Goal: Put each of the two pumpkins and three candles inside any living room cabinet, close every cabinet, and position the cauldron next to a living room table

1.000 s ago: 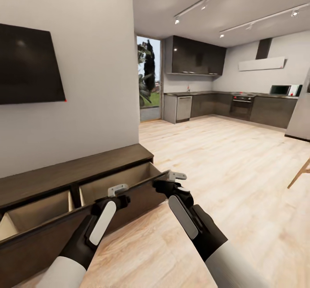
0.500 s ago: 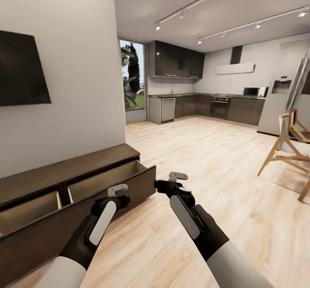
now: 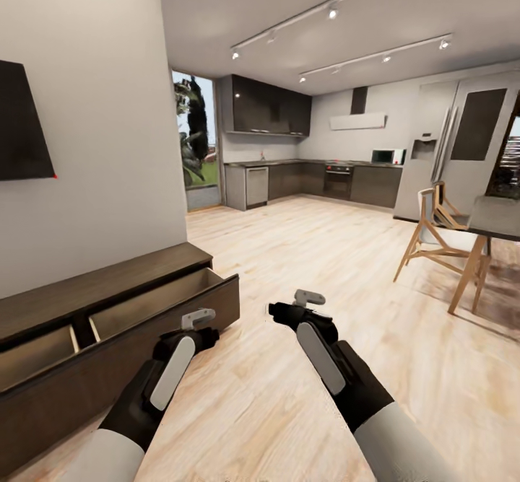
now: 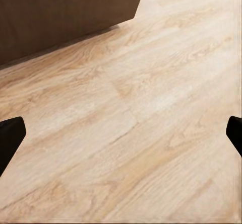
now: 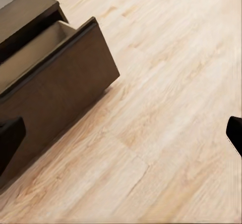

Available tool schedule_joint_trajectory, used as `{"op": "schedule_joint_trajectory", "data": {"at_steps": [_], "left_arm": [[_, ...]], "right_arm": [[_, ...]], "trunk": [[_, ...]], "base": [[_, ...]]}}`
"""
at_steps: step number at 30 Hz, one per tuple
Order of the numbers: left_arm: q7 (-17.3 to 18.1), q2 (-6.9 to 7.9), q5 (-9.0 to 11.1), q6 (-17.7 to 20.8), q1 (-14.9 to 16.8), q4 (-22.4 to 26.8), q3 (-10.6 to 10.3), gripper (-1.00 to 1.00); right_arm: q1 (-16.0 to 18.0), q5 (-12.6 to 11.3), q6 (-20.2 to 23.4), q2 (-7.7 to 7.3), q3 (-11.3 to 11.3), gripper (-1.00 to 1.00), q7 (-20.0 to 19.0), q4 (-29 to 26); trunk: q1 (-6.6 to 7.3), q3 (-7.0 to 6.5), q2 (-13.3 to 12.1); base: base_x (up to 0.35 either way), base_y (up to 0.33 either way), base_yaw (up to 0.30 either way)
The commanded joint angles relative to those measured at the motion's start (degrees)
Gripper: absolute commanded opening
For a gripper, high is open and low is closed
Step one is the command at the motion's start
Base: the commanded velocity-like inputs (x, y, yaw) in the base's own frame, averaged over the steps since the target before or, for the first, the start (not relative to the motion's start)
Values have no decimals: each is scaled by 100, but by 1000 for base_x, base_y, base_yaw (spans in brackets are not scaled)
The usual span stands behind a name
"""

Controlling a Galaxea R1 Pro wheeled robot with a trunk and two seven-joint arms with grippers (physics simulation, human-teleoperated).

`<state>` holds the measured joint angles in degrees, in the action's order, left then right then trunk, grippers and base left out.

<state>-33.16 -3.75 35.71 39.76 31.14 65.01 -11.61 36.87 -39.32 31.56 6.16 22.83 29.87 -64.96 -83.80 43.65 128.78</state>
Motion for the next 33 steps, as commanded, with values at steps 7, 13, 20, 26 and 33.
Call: {"op": "schedule_joint_trajectory", "data": {"at_steps": [7,13,20,26,33], "left_arm": [[-33,-9,87,63,4,-50,-11,100],[-24,-58,78,66,-1,-408,-92,100],[-8,-50,69,41,-32,-712,-353,100],[1,-42,5,-202,-111,-1602,-524,100],[3,-50,5,-750,-157,-2161,-606,100]], "right_arm": [[-138,-48,346,-342,-1003,100,62,-134],[-953,-57,391,-796,-1430,100,62,-683],[-1686,-52,388,-870,-1485,100,62,-744],[-2072,-39,225,-871,-1508,100,29,-667],[-2111,-3,-300,-871,-1501,100,3,-167]], "trunk": [[3,-37,3],[3,-78,3],[91,-189,-157],[222,-300,-398],[222,-265,-398]], "base": [[-143,0,-221],[-20,0,-220],[-1,0,-153],[0,0,-14],[0,0,-87]]}}
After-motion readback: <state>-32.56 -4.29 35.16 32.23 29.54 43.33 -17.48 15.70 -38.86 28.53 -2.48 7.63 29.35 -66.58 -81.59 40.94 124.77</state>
